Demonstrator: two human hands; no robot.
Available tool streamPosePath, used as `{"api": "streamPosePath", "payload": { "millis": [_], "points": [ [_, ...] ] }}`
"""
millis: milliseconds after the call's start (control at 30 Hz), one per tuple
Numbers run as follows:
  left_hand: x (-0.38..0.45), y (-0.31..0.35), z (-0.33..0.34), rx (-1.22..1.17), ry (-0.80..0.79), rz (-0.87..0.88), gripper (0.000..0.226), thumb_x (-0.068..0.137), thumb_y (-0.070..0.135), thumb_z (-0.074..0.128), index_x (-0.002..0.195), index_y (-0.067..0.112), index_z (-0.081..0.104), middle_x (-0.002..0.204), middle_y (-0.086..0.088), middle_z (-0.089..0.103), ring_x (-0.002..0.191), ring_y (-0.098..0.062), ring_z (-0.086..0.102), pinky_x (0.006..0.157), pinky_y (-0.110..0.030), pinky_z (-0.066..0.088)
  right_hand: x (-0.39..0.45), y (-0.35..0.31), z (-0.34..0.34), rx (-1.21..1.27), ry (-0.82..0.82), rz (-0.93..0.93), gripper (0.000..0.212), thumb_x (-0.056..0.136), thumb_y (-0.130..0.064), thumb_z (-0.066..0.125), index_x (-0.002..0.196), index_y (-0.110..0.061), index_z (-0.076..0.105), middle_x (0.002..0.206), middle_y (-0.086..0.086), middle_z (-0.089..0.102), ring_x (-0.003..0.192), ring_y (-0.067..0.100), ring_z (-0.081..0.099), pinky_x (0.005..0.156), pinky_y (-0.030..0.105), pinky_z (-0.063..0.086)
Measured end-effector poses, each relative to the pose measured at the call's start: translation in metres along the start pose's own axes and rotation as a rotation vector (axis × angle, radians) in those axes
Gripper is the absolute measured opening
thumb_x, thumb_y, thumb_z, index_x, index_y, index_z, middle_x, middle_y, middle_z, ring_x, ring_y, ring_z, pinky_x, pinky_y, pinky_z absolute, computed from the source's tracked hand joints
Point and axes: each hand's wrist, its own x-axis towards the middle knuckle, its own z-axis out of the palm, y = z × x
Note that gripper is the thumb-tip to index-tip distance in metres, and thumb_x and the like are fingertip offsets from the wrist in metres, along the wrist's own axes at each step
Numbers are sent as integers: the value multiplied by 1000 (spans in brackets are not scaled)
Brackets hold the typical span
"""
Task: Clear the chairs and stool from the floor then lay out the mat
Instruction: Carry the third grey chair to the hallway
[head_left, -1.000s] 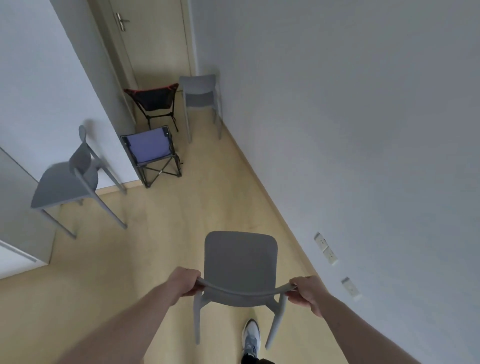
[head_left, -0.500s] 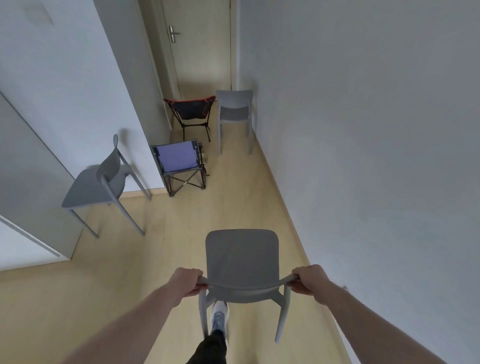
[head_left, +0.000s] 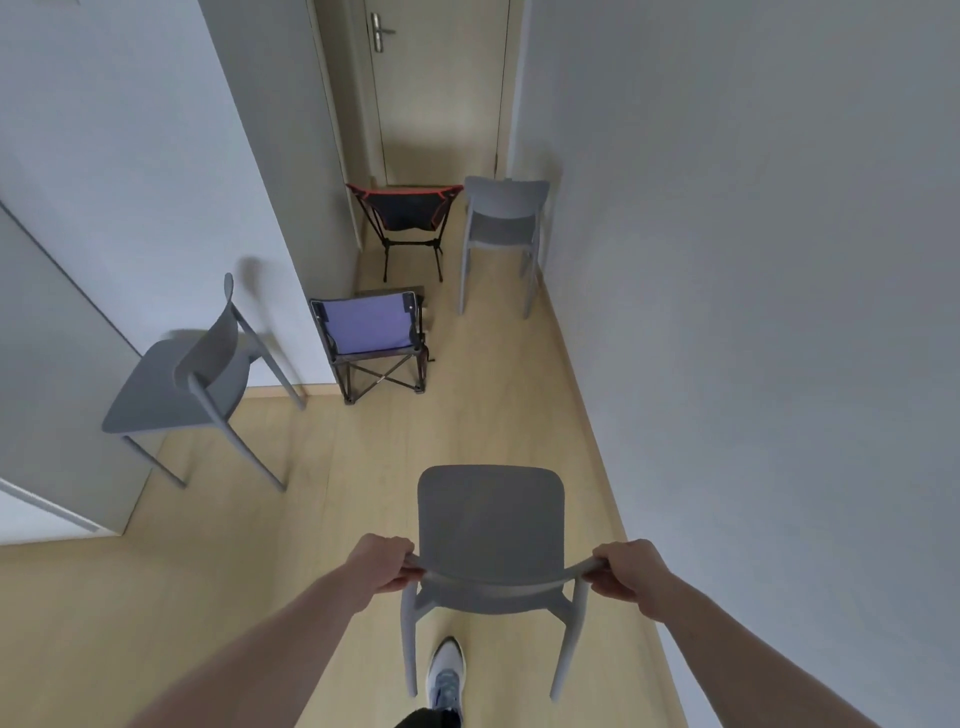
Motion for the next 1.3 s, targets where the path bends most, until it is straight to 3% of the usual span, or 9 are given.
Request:
{"api": "streamPosePath", "payload": {
  "millis": [200, 300, 500, 600, 700, 833, 1000, 1167, 1300],
  "points": [
    [56, 82, -7, 41, -34, -1, 13, 93, 5, 55, 89, -3, 66, 75, -16, 76, 61, -20, 74, 58, -26, 57, 41, -72, 12, 30, 17, 7, 21, 93, -4, 59, 92, 11, 74, 79, 23, 76, 61, 28, 72, 85, 43, 61],
    [74, 122, -4, 49, -60, 27, 13, 91, 4, 56, 88, -3, 65, 72, -15, 75, 60, -20, 73, 59, -26, 58, 55, -106, 10, 62, 19, 4, 19, 94, -4, 60, 91, 9, 74, 78, 22, 76, 64, 29, 73, 77, 39, 62],
    [119, 196, 9, 48, -53, 48, 20, 92, 9, 57, 101, -7, 67, 80, -16, 77, 68, -23, 76, 64, -28, 61, 102, -182, 2, 80, 31, -6, 17, 94, -3, 61, 91, 9, 72, 79, 22, 76, 75, 34, 76, 75, 38, 62],
    [142, 235, 20, 10, -30, 30, 15, 93, 7, 57, 93, -4, 68, 84, -19, 77, 69, -24, 75, 60, -27, 59, 134, -224, -4, 79, 29, -21, 17, 93, -3, 61, 91, 9, 73, 77, 22, 76, 73, 34, 76, 75, 37, 62],
    [174, 280, 38, -2, -11, 4, 15, 93, 7, 57, 88, -2, 68, 84, -18, 77, 75, -25, 75, 68, -29, 60, 178, -270, -14, 53, 15, -32, 19, 93, -4, 61, 92, 11, 73, 76, 22, 76, 63, 30, 73, 74, 37, 63],
    [202, 343, 57, 3, 19, -15, 15, 93, 6, 56, 87, -1, 68, 85, -19, 77, 69, -22, 75, 67, -29, 60, 225, -328, -28, 38, -1, -25, 19, 94, -3, 60, 89, 10, 73, 76, 22, 76, 60, 28, 72, 68, 34, 62],
    [233, 413, 79, 40, 21, 44, 14, 96, 5, 58, 83, 3, 62, 84, -14, 74, 71, -21, 73, 77, -34, 63, 271, -396, -45, 59, -38, -33, 19, 95, -3, 60, 89, 10, 73, 80, 23, 76, 74, 33, 76, 70, 34, 62],
    [259, 474, 92, 14, 28, 18, 15, 98, 6, 54, 90, 0, 65, 85, -19, 77, 59, -17, 73, 55, -24, 57, 304, -459, -55, 64, -65, -60, 17, 94, -3, 62, 87, 8, 73, 78, 22, 76, 71, 32, 74, 76, 39, 63],
    [281, 523, 102, 56, 28, 18, 19, 102, 7, 47, 98, 0, 64, 83, -14, 77, 54, -12, 72, 52, -21, 54, 335, -500, -61, 68, -32, -64, 17, 94, -4, 63, 88, 7, 73, 78, 21, 76, 72, 32, 76, 78, 39, 64]
  ]
}}
